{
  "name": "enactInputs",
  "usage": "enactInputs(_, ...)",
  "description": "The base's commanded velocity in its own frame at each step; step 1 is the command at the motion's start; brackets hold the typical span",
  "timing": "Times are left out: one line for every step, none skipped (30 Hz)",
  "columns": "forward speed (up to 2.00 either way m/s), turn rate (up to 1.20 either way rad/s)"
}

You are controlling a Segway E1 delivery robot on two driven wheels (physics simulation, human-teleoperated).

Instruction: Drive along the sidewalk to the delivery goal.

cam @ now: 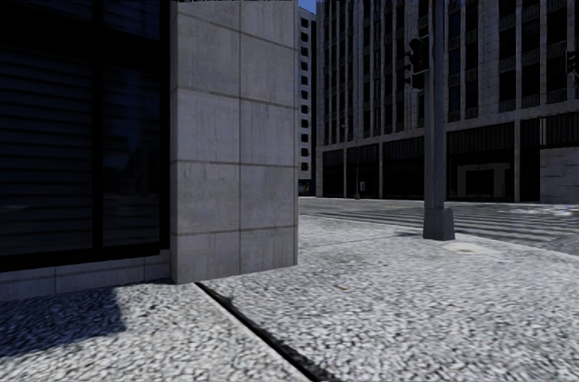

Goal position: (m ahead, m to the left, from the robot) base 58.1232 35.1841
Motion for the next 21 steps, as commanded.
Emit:
enactInputs(1.30,-1.06)
enactInputs(1.30,-1.04)
enactInputs(1.30,-1.04)
enactInputs(1.30,-1.04)
enactInputs(1.30,-1.04)
enactInputs(1.31,-1.04)
enactInputs(1.31,-1.04)
enactInputs(1.31,-1.04)
enactInputs(1.31,-1.02)
enactInputs(1.31,-1.02)
enactInputs(1.31,-0.90)
enactInputs(1.31,-0.73)
enactInputs(1.31,-0.28)
enactInputs(1.31,-0.28)
enactInputs(1.33,-0.05)
enactInputs(1.39,0.00)
enactInputs(1.41,0.00)
enactInputs(1.42,0.00)
enactInputs(1.42,0.00)
enactInputs(1.42,0.00)
enactInputs(1.42,0.00)
